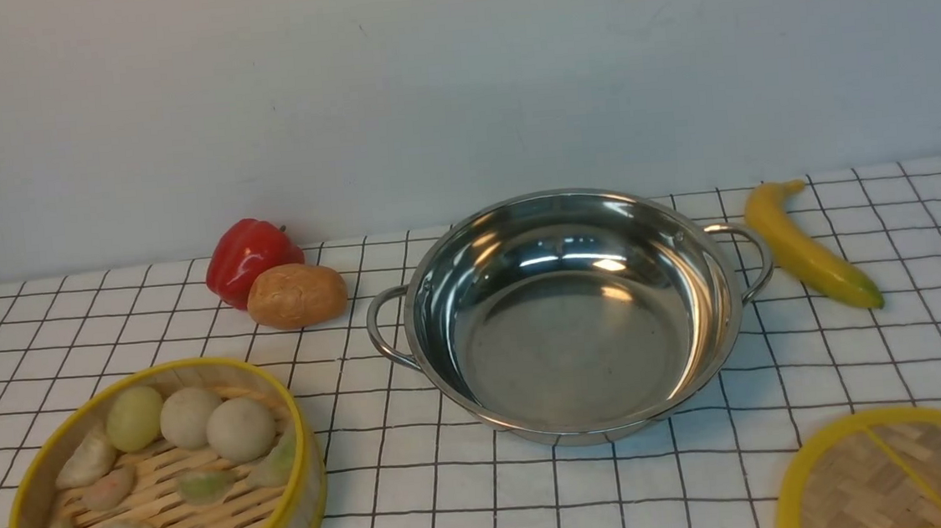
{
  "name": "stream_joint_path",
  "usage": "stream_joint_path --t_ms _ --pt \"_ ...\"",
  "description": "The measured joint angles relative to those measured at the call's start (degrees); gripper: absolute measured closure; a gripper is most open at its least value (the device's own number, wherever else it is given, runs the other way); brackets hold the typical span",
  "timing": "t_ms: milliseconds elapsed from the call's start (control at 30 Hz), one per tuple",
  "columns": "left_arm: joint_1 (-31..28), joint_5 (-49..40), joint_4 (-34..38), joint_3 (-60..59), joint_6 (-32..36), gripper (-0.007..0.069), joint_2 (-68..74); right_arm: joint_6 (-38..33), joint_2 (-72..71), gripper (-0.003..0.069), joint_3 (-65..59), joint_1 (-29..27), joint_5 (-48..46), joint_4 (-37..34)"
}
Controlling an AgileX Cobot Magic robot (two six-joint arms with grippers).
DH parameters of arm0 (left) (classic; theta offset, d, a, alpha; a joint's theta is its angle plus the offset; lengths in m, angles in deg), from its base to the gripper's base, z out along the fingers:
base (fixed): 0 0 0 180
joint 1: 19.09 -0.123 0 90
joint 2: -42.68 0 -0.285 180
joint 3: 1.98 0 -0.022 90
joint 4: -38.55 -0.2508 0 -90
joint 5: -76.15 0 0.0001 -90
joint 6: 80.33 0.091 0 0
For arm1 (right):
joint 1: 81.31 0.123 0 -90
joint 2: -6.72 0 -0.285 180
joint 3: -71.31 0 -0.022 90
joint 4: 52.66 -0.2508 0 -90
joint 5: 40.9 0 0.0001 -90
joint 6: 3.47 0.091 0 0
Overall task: Place the steamer in the pot on the white tablecloth, and put the lid on the steamer.
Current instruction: 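Grasp the rim of the steamer basket holding the buns with the left gripper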
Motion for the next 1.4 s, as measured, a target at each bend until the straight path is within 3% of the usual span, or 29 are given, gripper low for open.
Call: stream_joint_path --t_ms 100,133,233,600,700,933,1233,1400 --pt "0.0 -4.4 0.2 1.3 8.3 0.0382 5.8 0.0 0.0 0.0419 0.0 0.0 0.0 0.0" --pt "0.0 -5.7 0.3 2.3 15.0 0.0382 11.8 0.0 0.0 0.0419 0.0 0.0 0.0 0.0" --pt "0.0 -6.0 0.3 3.1 19.2 0.0382 17.2 0.0 0.0 0.0419 0.0 0.0 0.0 0.0" --pt "0.0 -3.8 -2.9 6.8 20.7 0.0381 43.9 0.0 0.0 0.0419 0.0 0.0 0.0 0.0" --pt "0.0 -2.2 -4.5 8.2 20.0 0.0339 50.2 0.0 0.0 0.0419 0.0 0.0 0.0 0.0" --pt "1.0 2.1 -3.9 9.2 20.9 0.0215 54.0 0.0 0.0 0.0419 0.0 0.0 0.0 0.0" --pt "5.5 6.3 -4.4 9.2 30.4 0.0195 56.4 0.0 0.0 0.0419 0.0 0.0 0.1 0.0" --pt "5.8 10.1 -5.9 9.2 31.8 0.0195 58.6 0.0 0.0 0.0419 0.0 0.0 0.1 0.0"
